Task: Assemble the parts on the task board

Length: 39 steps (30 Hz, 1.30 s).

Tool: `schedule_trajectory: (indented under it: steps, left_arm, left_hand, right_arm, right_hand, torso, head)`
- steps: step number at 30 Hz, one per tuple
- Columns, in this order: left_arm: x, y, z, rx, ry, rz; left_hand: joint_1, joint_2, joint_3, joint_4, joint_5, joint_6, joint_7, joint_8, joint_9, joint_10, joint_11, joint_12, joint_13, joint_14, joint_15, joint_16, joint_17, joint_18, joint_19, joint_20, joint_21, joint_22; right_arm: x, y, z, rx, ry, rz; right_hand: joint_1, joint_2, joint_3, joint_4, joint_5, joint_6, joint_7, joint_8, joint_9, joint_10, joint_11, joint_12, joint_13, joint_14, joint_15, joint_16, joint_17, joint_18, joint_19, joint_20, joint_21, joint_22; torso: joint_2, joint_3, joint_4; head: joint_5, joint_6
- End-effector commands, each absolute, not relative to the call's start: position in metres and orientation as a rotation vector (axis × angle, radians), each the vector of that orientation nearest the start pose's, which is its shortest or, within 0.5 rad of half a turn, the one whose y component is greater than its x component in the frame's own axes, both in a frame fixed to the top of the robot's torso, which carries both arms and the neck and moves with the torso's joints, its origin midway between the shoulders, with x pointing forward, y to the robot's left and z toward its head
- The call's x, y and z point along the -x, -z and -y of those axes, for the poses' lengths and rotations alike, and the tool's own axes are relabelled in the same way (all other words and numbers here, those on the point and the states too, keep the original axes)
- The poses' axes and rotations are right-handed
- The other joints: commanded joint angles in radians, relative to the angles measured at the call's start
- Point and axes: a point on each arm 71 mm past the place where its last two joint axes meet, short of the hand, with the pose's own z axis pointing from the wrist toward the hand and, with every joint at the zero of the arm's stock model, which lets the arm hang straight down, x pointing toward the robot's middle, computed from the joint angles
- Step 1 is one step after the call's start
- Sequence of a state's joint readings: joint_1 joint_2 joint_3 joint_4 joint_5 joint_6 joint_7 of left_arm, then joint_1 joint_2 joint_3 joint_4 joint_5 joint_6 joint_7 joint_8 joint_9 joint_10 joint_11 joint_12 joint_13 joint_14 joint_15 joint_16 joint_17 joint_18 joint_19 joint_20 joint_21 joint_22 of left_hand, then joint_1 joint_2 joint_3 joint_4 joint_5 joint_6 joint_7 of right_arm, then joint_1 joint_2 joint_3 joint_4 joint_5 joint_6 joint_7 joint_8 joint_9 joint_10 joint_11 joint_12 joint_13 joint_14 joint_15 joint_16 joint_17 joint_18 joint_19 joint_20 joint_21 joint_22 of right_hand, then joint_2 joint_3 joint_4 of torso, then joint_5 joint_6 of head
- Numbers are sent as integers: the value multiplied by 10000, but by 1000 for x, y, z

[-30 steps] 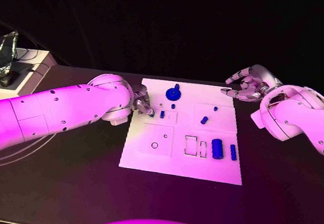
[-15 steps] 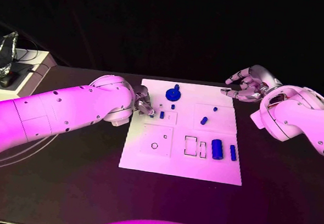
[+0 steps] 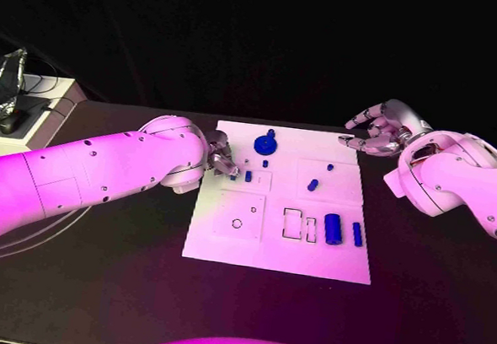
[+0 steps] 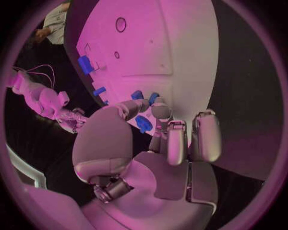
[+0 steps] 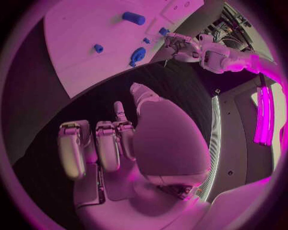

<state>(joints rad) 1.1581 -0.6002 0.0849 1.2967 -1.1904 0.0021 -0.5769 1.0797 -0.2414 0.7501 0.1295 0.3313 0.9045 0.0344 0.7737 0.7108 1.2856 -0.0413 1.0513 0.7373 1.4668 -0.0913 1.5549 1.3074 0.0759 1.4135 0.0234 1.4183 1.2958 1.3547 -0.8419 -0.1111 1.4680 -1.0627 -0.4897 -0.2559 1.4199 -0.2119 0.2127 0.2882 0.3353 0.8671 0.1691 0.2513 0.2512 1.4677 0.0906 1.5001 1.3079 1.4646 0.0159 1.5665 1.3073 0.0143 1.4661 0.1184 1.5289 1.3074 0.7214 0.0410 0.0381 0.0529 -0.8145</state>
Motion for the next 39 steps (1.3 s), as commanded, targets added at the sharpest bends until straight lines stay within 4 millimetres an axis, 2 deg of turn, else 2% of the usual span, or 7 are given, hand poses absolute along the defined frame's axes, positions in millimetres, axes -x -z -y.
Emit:
schedule_trajectory:
  steps: [1, 7, 11, 16, 28, 36, 39]
  left_arm:
    - [-526, 215, -159, 2839, 4029, -21392]
    - [-526, 216, -161, 2800, 3870, -21520]
    - [-526, 217, -163, 2758, 3763, -21548]
    - [-526, 216, -166, 2713, 3620, -21560]
    - [-526, 213, -169, 2738, 3569, -21341]
    - [-525, 210, -173, 2862, 3616, -21117]
    - [-525, 208, -173, 2988, 3731, -20960]
  left_hand:
    - [-36, 69, -257, 155, -47, 158, -112, -41, -6, -34, -26, 1, -18, 953, -46, 8, 2350, -122, 32, -61, 12, -14]
    - [-55, 4, -1186, 573, -91, 209, -101, -132, -24, -127, -15, -48, -65, 934, -44, -27, 2288, -112, 12, -65, -31, -59]
    - [-22, -32, -1444, 698, -82, 205, -91, -166, -30, -175, -8, -80, -106, 927, -39, -41, 2265, -109, 4, -63, -46, -74]
    - [-37, -184, -2084, 1091, -68, 236, -73, -221, -38, -209, 9, -60, -81, 926, -25, -44, 2262, -110, 11, -49, -54, -69]
    - [39, -195, -2717, 1567, -34, 262, -59, -276, -41, -232, 21, -49, -70, 925, -15, -50, 2255, -110, 15, -40, -63, -63]
    - [-78, -147, -2986, 1631, -34, 278, -47, -297, -44, -225, 34, -28, -42, 927, -7, -46, 2262, -109, 16, -35, -67, -63]
    - [-326, -22, -3272, 1643, -18, 289, -42, -332, -54, -223, 39, -17, -32, 930, -1, -42, 2270, -109, 21, -27, -68, -58]
  right_arm:
    - [-519, 137, 237, -3488, -6047, -15863]
    - [-519, 137, 237, -3491, -6043, -15859]
    - [-519, 137, 237, -3492, -6039, -15856]
    - [-519, 137, 238, -3498, -6034, -15850]
    - [-519, 137, 238, -3507, -6020, -15857]
    - [-519, 137, 239, -3514, -6010, -15857]
    - [-519, 138, 239, -3513, -6012, -15861]
  right_hand:
    - [-108, -8, 62, -7, 60, -74, 16, 59, 11, 191, -39, -33, 1805, 996, -45, -42, 2372, -22, 834, -53, -33, 2299]
    - [-108, -8, 62, -7, 60, -74, 16, 59, 11, 191, -39, -33, 1805, 996, -45, -42, 2372, -22, 834, -53, -33, 2299]
    - [-112, -8, 70, -8, 84, -77, 16, 62, 11, 186, -40, -38, 1799, 993, -46, -47, 2358, -18, 826, -54, -51, 2286]
    - [-112, -8, 70, -8, 84, -77, 16, 62, 11, 186, -40, -38, 1799, 993, -46, -47, 2358, -18, 826, -54, -51, 2286]
    - [-114, -13, 81, -10, 121, -84, 16, 64, 10, 173, -40, -50, 1786, 988, -47, -54, 2338, -13, 818, -55, -68, 2274]
    - [-115, -13, 84, -10, 128, -86, 16, 64, 10, 181, -40, -43, 1794, 988, -47, -54, 2338, -14, 821, -55, -63, 2278]
    - [-115, -13, 84, -10, 128, -86, 16, 64, 10, 181, -40, -43, 1794, 988, -47, -54, 2338, -14, 821, -55, -63, 2278]
  torso:
    - [5, -1, -4]
    - [-1, 1, -8]
    - [-6, -5, -7]
    - [-4, -4, -6]
    - [7, -11, -1]
    - [9, -12, 0]
    - [3, -15, 4]
  head:
    - [-1, 9]
    - [-10, 8]
    - [-11, 0]
    - [-41, 3]
    - [-58, 1]
    - [-70, 5]
    - [-76, 3]
